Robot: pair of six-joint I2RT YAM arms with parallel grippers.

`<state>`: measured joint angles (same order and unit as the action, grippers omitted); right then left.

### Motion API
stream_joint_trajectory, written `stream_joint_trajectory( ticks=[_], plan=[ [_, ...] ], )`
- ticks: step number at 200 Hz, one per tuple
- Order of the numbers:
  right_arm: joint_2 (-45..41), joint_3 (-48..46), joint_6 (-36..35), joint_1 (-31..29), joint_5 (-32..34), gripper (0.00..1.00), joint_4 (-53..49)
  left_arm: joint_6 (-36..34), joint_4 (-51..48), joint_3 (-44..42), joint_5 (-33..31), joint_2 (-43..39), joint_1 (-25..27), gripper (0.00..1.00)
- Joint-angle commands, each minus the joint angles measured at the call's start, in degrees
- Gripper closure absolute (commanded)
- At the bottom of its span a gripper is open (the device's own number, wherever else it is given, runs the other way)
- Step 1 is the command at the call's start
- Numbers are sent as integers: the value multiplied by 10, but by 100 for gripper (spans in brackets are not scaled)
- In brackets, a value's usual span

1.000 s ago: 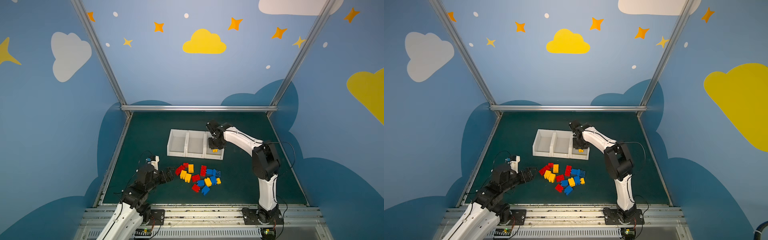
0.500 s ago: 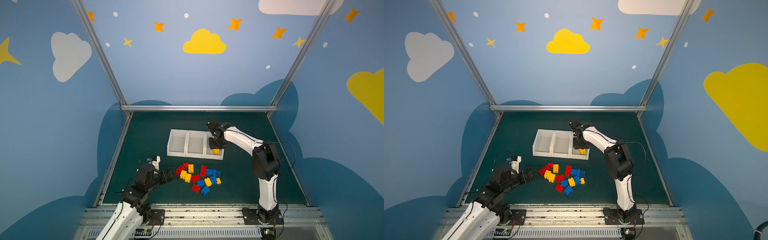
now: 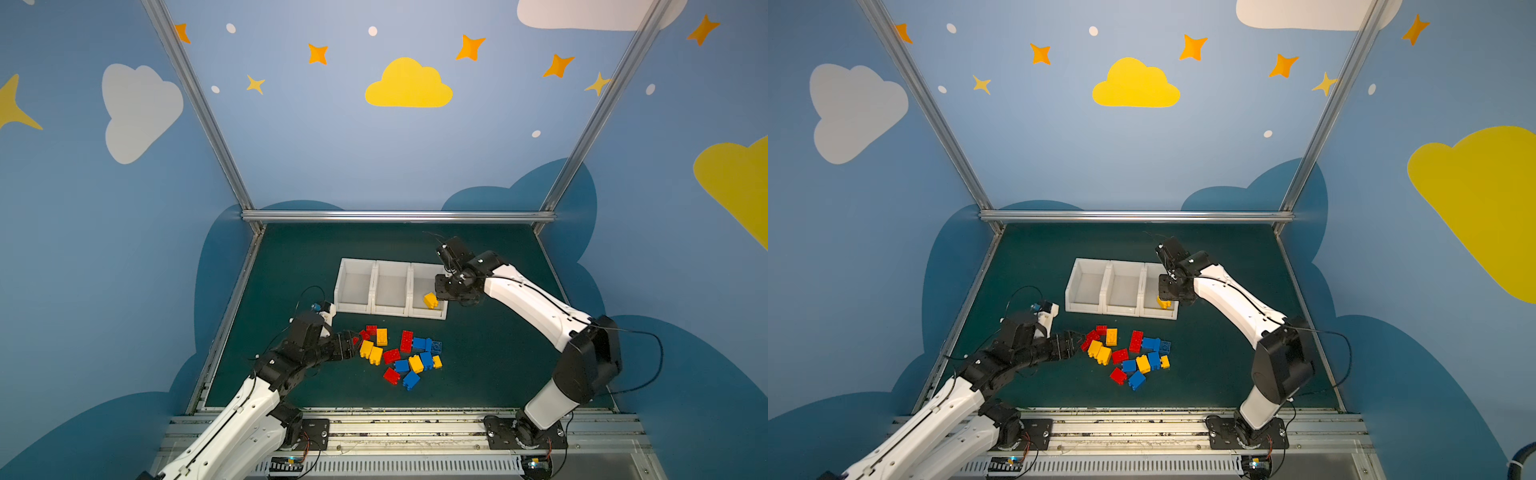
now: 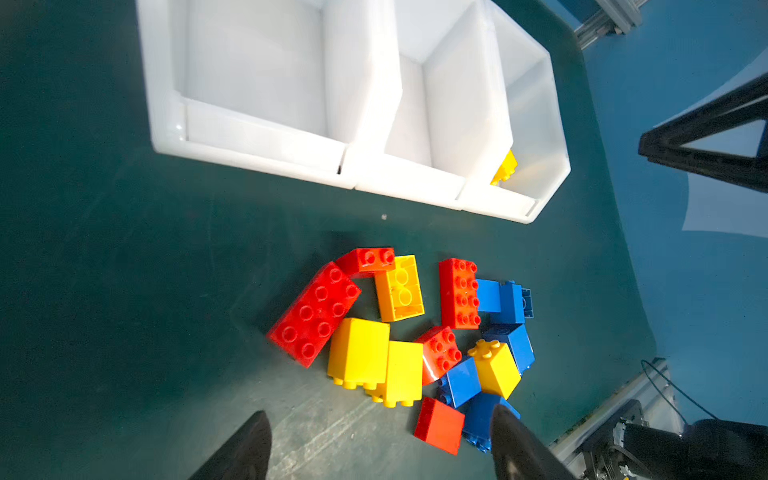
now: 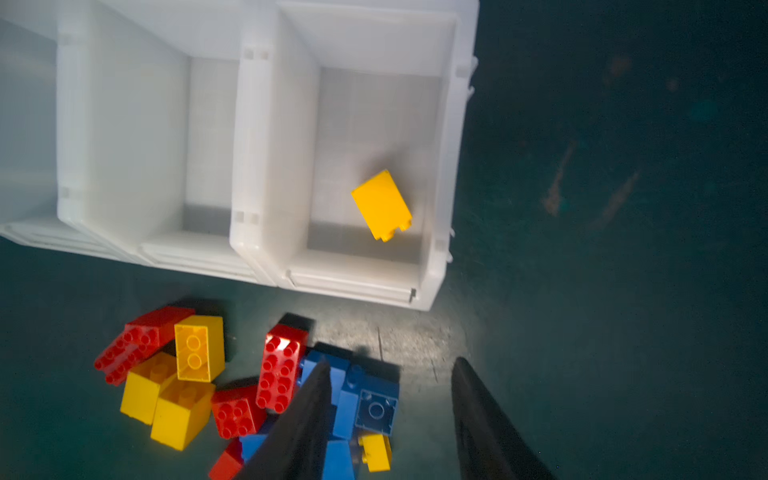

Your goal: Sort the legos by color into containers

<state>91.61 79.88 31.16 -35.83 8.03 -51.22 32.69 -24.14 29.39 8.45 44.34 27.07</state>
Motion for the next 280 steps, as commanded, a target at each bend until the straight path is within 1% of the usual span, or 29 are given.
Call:
stream_joint_trajectory(
  ticks=[1,24,64,89,127,186,223,243,280],
  plan=[
    [-43,-48,31,-2,-2,52,-9,-27,-14,36,-19,48,29,20],
    [-87,-98,48,-5,-19,52,-3,-47,-14,72,-48,110,62,21],
    [-146,-156,73,-16,-16,52,-10,-60,-34,133,-83,221,87,24],
    [-179,-185,88,-21,-21,52,-9,-65,-31,147,-116,256,90,26],
    [-213,-214,103,-21,-26,52,-9,-72,-17,166,-123,306,91,29],
    [-232,-237,120,-22,-33,53,-5,-86,-8,205,-115,385,89,34],
    [-231,-237,126,-23,-32,53,-5,-96,-32,242,-138,436,89,39],
    [-230,-235,129,-23,-34,53,-5,-93,-28,250,-142,450,88,46],
    [-221,-221,131,-23,-37,53,-8,-87,-15,257,-143,466,84,48]
  ],
)
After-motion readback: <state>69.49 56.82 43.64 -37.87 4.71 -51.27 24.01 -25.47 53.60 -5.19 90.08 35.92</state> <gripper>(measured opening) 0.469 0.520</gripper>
